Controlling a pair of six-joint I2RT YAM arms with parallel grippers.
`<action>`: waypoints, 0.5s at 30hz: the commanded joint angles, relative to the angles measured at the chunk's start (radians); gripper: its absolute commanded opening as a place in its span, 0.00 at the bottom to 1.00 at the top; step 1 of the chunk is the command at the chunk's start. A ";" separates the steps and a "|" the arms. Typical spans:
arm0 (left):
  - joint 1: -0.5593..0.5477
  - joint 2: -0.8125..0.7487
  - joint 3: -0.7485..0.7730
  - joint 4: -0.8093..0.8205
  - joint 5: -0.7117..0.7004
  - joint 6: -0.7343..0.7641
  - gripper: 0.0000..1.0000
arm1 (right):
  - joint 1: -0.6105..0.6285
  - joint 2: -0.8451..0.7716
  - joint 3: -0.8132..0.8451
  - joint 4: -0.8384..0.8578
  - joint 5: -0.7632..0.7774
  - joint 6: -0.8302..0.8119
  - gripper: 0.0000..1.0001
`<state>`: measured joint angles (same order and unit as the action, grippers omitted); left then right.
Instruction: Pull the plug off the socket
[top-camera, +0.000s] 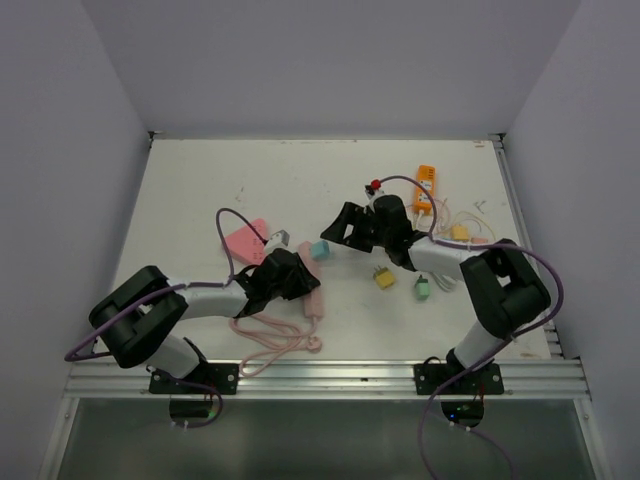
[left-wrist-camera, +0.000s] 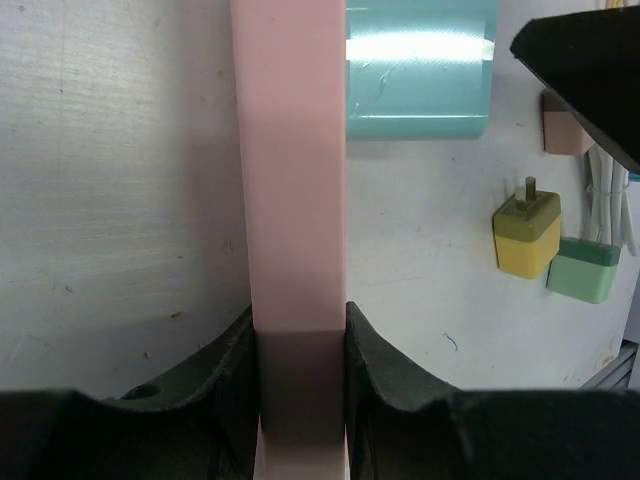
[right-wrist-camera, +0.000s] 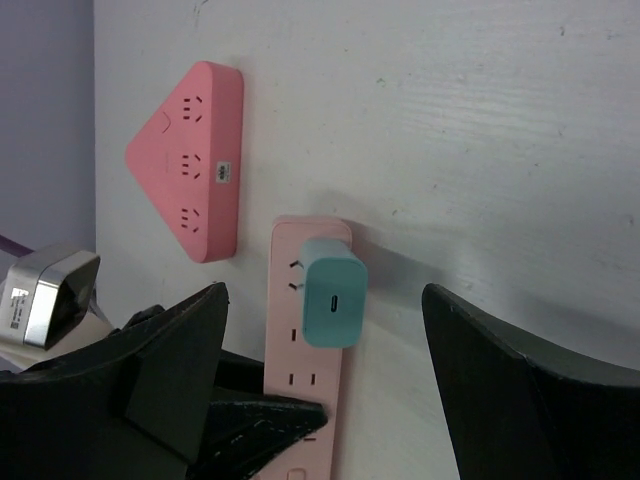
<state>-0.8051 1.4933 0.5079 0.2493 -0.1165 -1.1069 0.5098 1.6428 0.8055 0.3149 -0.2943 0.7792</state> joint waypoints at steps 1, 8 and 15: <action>0.003 0.042 -0.039 -0.099 -0.006 0.067 0.00 | 0.029 0.058 0.067 0.062 -0.029 0.029 0.82; 0.001 0.051 -0.035 -0.096 0.003 0.071 0.00 | 0.073 0.149 0.084 0.087 -0.048 0.052 0.68; 0.001 0.056 -0.035 -0.087 0.009 0.074 0.00 | 0.082 0.166 0.052 0.138 -0.065 0.066 0.22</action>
<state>-0.8047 1.5032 0.5079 0.2687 -0.1024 -1.0969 0.5819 1.8111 0.8581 0.3691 -0.3355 0.8364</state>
